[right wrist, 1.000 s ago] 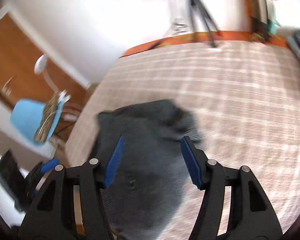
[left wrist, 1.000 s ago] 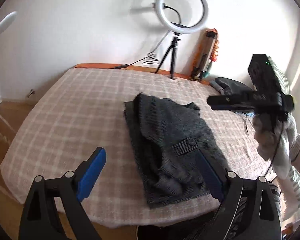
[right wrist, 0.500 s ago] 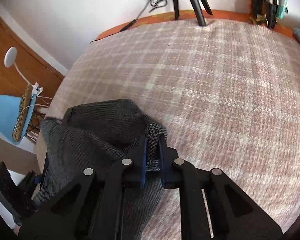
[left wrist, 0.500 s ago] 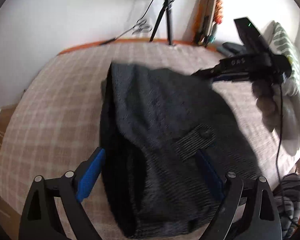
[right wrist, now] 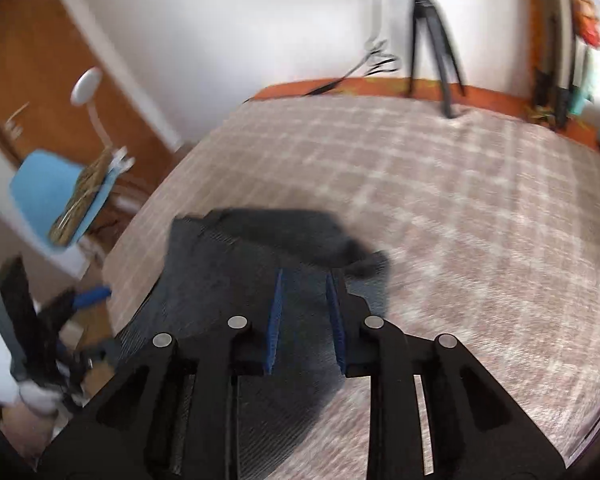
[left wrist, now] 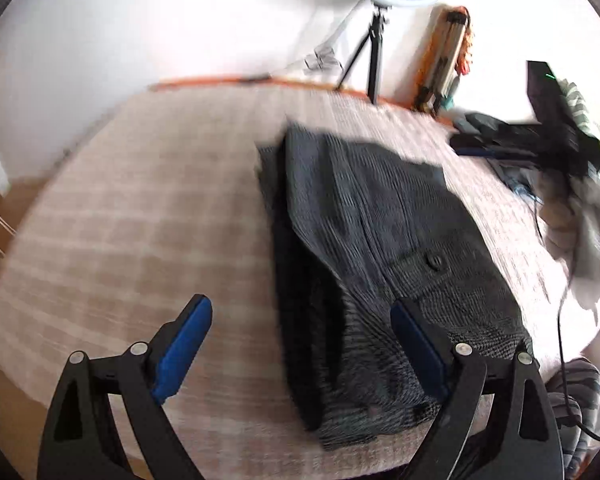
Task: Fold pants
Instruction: 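Close the right tool on the folded pants edge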
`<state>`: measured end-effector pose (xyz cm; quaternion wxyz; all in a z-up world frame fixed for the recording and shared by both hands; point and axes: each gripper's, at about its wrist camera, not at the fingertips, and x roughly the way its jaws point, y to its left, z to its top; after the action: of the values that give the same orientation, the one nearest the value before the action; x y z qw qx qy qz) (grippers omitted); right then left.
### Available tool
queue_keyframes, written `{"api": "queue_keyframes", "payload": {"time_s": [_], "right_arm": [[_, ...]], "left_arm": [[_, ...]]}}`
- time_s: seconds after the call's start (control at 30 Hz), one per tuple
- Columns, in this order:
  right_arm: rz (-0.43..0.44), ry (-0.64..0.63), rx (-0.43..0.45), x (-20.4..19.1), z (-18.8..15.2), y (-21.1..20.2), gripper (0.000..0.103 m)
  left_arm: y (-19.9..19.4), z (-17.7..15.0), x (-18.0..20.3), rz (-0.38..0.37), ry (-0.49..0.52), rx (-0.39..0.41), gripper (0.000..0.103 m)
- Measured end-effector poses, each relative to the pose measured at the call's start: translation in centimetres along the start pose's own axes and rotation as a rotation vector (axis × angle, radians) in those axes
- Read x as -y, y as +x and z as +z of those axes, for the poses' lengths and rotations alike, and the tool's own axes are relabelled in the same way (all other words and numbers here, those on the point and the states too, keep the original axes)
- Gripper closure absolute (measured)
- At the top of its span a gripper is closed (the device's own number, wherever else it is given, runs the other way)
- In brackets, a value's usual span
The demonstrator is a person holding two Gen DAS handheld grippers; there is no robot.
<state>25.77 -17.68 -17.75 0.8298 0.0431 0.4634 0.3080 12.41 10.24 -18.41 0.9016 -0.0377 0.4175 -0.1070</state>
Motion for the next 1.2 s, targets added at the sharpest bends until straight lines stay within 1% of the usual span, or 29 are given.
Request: {"api": "queue_keyframes", "payload": {"time_s": [0.07, 0.13, 0.23, 0.3, 0.33, 0.37, 0.47, 0.5, 0.53, 0.6, 0.63, 0.67, 0.7, 0.73, 0.83, 0.93, 1.07, 1.2], "right_arm": [[-0.001, -0.014, -0.03, -0.9, -0.2, 1.3, 0.079], [0.001, -0.021, -0.055, -1.1, -0.3, 2.6, 0.079], [-0.066, -0.006, -0.089, -0.8, -0.2, 5.3, 0.079], [-0.11, 0.019, -0.113, -0.2, -0.4, 6.7, 0.079], [-0.112, 0.037, -0.127, 0.3, -0.4, 7.4, 0.08], [-0.101, 0.052, -0.115, 0.6, -0.5, 7.6, 0.08], [-0.1, 0.057, -0.11, 0.5, -0.5, 7.0, 0.079], [-0.106, 0.054, -0.111, 0.6, -0.5, 6.8, 0.079], [-0.115, 0.052, -0.114, 0.7, -0.6, 6.3, 0.077], [-0.104, 0.07, -0.104, 0.9, -1.2, 4.5, 0.064], [-0.1, 0.081, -0.095, 1.3, -1.3, 4.1, 0.051], [-0.089, 0.097, -0.076, 1.5, -1.8, 2.9, 0.042], [-0.083, 0.107, -0.068, 1.7, -2.0, 2.5, 0.039], [-0.069, 0.126, -0.06, 1.9, -2.2, 1.8, 0.035], [-0.003, 0.185, -0.074, 2.9, -3.2, 0.4, 0.025], [0.053, 0.234, -0.09, 3.4, -4.3, 0.1, 0.024], [0.093, 0.274, -0.108, 3.7, -5.6, 0.9, 0.023], [0.115, 0.288, -0.129, 3.8, -6.5, 2.3, 0.023]], "left_arm": [[-1.3, 1.0, 0.1, 0.008, 0.013, 0.037, 0.012], [-2.3, 2.0, 0.7, -0.008, 0.032, 0.064, 0.012], [-2.4, 3.0, 1.8, -0.042, 0.055, 0.071, 0.012], [-1.7, 3.3, 2.8, -0.06, 0.084, 0.055, 0.012], [-1.2, 3.3, 3.4, -0.071, 0.1, 0.043, 0.012], [-0.6, 3.3, 3.9, -0.09, 0.114, 0.029, 0.012], [0.9, 2.7, 4.5, -0.158, 0.118, -0.03, 0.012], [1.8, 2.5, 4.4, -0.151, 0.115, -0.055, 0.012], [2.6, 2.3, 4.1, -0.136, 0.111, -0.074, 0.012], [4.0, 1.7, 2.9, -0.102, 0.092, -0.115, 0.012], [4.3, 1.5, 2.3, -0.103, 0.076, -0.131, 0.012], [4.6, 1.1, 1.5, -0.108, 0.051, -0.143, 0.012], [4.6, 0.9, 0.6, -0.103, 0.026, -0.15, 0.012], [4.5, 0.7, -0.2, -0.119, -0.001, -0.152, 0.012], [3.4, 0.7, -2.1, -0.115, -0.043, -0.128, 0.012], [2.5, 1.4, -3.7, -0.117, -0.077, -0.112, 0.012], [2.3, 3.4, -4.3, -0.147, -0.095, -0.088, 0.012], [4.0, 5.2, -4.0, -0.201, -0.124, -0.118, 0.012]]}}
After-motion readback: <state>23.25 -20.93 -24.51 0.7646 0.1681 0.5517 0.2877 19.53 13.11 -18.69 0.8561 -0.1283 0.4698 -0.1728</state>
